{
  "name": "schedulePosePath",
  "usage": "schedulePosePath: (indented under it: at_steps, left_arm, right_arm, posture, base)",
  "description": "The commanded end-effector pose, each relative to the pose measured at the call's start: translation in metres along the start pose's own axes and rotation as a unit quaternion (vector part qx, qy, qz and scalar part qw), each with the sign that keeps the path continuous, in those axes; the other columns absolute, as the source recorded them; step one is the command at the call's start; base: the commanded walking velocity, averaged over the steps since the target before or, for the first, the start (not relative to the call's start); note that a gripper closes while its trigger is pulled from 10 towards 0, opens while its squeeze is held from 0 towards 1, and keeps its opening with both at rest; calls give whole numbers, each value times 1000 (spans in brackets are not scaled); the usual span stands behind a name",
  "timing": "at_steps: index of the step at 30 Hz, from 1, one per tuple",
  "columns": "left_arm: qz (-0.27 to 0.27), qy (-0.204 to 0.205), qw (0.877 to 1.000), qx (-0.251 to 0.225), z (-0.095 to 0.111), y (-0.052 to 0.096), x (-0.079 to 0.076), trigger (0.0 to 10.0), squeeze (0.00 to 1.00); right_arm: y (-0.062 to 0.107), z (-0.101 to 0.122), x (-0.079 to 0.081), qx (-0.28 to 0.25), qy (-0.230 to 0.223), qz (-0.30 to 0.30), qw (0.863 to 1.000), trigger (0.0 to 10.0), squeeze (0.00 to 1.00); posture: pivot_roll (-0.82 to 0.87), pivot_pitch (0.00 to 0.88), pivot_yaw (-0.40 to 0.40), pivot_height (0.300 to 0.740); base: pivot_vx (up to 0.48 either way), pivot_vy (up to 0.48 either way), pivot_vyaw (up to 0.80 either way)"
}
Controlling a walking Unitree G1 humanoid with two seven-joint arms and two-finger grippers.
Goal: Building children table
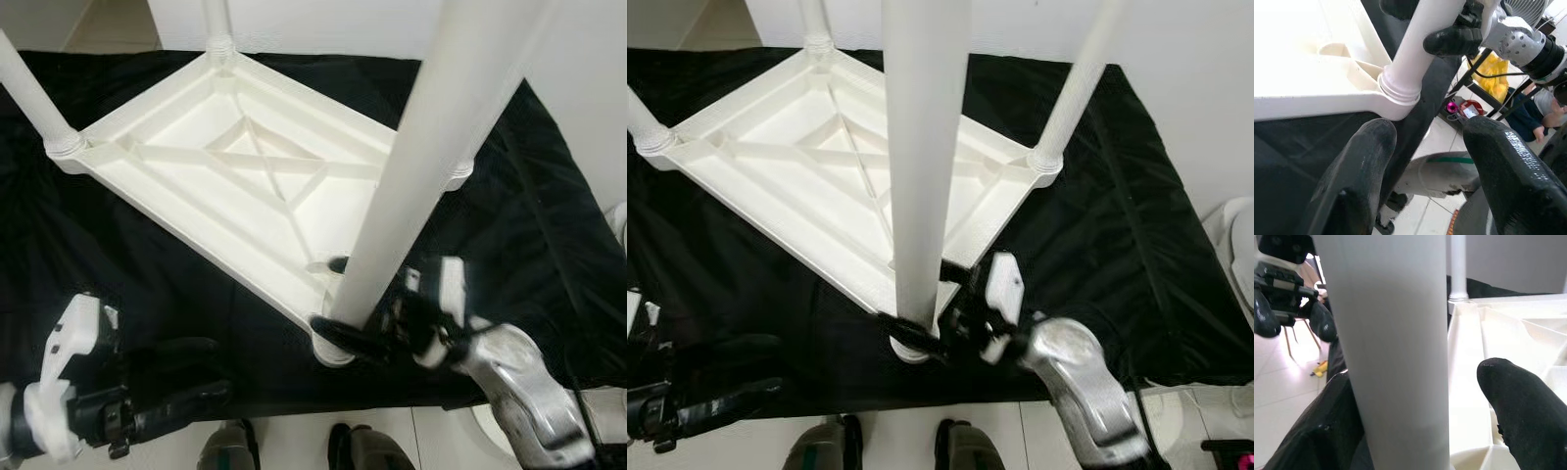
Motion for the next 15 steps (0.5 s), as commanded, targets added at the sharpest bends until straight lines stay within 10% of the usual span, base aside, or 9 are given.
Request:
schedulePosePath:
  at_steps: [1,15]
  left_arm:
    - [-149,-12,989,-3,3,5,-33,10000,0]
    - [-156,-25,987,-8,14,-8,-33,10000,0]
  right_arm:
    - [8,3,-1,3,17,-9,1000,10000,0]
    - [43,7,12,21,-26,-5,999,10000,0]
  posture:
    - [14,182,28,740]
    - [0,177,41,740]
  base:
    - [0,0,0]
    - [0,0,0]
Point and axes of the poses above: a point about 5 cm out from each wrist's last joint towards the gripper, its own y axis pointing back from the gripper into the wrist, its own z axis along the axis of the wrist's last joint, x = y × z, the point moved 6 cm from there along -y, pointing out of the wrist towards the gripper, and after that the axes turned 3 degrees about -y, right-handed, at the moved point
